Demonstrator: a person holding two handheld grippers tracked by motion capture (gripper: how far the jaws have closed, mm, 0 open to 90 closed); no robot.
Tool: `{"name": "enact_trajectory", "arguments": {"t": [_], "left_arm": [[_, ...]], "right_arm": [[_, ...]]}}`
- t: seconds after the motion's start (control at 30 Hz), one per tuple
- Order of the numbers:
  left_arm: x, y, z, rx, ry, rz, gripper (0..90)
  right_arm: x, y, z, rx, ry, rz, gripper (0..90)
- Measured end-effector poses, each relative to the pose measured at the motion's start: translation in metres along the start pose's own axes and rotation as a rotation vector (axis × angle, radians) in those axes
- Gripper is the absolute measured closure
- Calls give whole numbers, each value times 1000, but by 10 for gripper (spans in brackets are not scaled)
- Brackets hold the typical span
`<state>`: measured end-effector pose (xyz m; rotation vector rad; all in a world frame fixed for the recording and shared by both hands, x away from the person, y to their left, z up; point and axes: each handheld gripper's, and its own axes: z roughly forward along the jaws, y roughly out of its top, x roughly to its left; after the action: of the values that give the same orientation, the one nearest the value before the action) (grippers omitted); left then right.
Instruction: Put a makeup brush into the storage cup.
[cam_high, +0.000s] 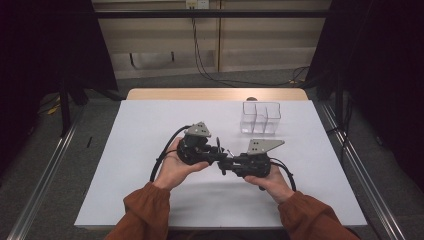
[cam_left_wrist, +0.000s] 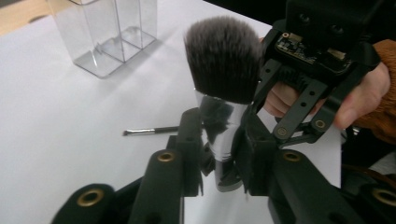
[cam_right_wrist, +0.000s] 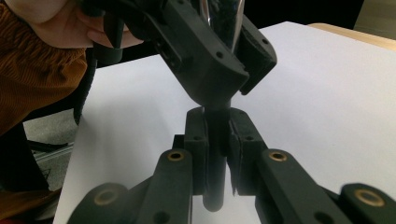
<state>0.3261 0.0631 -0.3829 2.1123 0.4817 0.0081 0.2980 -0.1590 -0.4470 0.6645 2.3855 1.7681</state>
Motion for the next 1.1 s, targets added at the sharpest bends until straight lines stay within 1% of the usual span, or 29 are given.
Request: {"name": "enact_trajectory", "arguments": {"t": [0.07, 0.13, 0.2, 0.23, 0.3, 0.37, 0.4, 0.47, 0.53, 0.6, 0.63, 0.67, 0.7, 0.77, 0.8, 0.83, 0.9, 0.93, 1.03, 1.07, 1.1], "left_arm": [[0, 0, 0, 0, 11, 10, 675], [-1, -1, 1, -10, 16, 5, 636], [-1, -2, 0, -16, 29, 5, 587], [-1, -2, 0, -27, 26, 4, 559], [0, -3, 0, -32, 47, 0, 497], [1, -5, -2, -45, 49, -1, 462], [1, -6, -3, -49, 61, -5, 442], [1, -8, -5, -63, 78, 10, 414], [0, -10, -8, -81, 109, -3, 396], [-1, -12, -10, -97, 126, 4, 359], [-1, -13, -11, -108, 145, 7, 344], [-1, -14, -12, -115, 153, 6, 306], [0, -15, -13, -120, 150, -2, 277], [1, -17, -16, -125, 165, -9, 242], [2, -19, -17, -128, 148, -22, 245], [3, -22, -19, -130, 144, -32, 254], [4, -25, -21, -127, 166, -33, 235], [6, -28, -23, -131, 170, -43, 215], [9, -33, -28, -137, 194, -53, 157], [9, -35, -30, -137, 196, -63, 149], [10, -37, -32, -135, 189, -66, 149]], "right_arm": [[0, 1, -1, -5, -1, -1, 804], [0, 1, -3, -9, -4, 1, 804], [-1, 1, -4, -9, -8, 0, 804], [-1, 1, -4, -9, -8, 0, 804], [-1, 1, -5, -7, -12, 1, 804], [-2, 1, -5, -9, -15, 5, 804], [-2, 1, -5, -8, -16, 4, 804], [-3, 1, -6, -9, -19, 9, 804], [-4, 1, -7, -9, -25, 11, 804], [-5, 1, -7, -8, -26, 16, 804], [-5, 1, -7, -8, -26, 19, 804], [-5, 0, -7, -10, -24, 21, 804], [-5, 0, -8, -10, -24, 22, 804], [-4, 0, -8, -11, -28, 22, 804], [-4, 0, -9, -11, -29, 20, 804], [-4, 1, -10, -12, -32, 19, 804], [-5, 1, -12, -14, -37, 22, 804], [-5, 0, -12, -14, -40, 22, 804], [-6, 0, -15, -14, -46, 19, 804], [-6, 0, -15, -15, -48, 20, 804], [-6, 0, -16, -16, -51, 21, 804]]}}
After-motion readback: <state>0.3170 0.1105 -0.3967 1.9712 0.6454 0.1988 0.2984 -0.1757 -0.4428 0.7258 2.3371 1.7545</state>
